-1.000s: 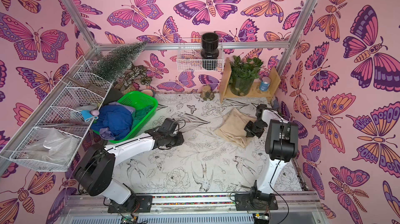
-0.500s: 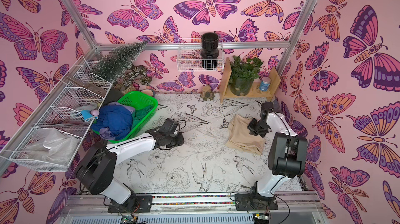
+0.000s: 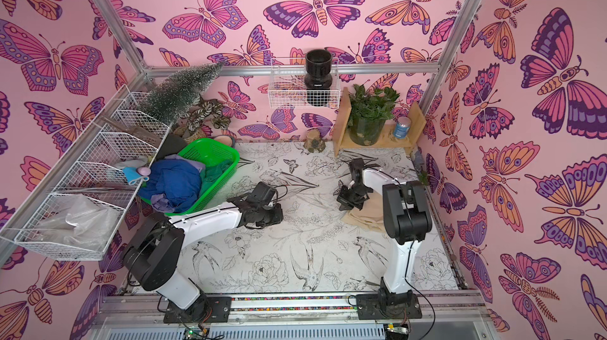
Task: Fold and stack t-shirts
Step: Move the T-shirt to the center of the board.
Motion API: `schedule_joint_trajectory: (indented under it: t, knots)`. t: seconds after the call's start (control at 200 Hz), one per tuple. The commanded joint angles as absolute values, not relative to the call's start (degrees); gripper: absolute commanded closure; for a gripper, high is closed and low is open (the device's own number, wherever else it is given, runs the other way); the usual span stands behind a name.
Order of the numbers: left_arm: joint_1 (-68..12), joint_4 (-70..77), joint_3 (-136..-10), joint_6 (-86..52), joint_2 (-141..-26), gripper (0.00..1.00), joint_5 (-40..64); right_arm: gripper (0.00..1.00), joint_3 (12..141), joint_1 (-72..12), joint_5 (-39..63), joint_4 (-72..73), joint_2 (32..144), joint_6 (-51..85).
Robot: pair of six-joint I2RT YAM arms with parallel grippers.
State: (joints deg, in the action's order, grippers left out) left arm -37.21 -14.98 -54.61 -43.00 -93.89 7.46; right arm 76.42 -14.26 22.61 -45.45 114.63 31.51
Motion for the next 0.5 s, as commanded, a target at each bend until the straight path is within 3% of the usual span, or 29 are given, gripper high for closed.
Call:
schedule_joint_trajectory:
  t: [0.0, 0.205, 0.496]
  knots:
    - [-37.9, -15.4, -55.9, -43.2, -94.8, 0.81, 7.0, 1.0, 78.7, -16.2, 21.4, -46.9, 117.0, 31.5]
    - [-38.2, -15.4, -56.5, -43.2, -95.2, 0.81, 7.0, 1.0, 79.4, -15.4, 9.2, -52.8, 115.6, 28.4]
    - [-38.3, -15.5, -57.7, -42.5, -96.4, 0.81, 7.6, 1.0, 73.9, -7.1, 2.5, -54.3, 110.6, 26.6]
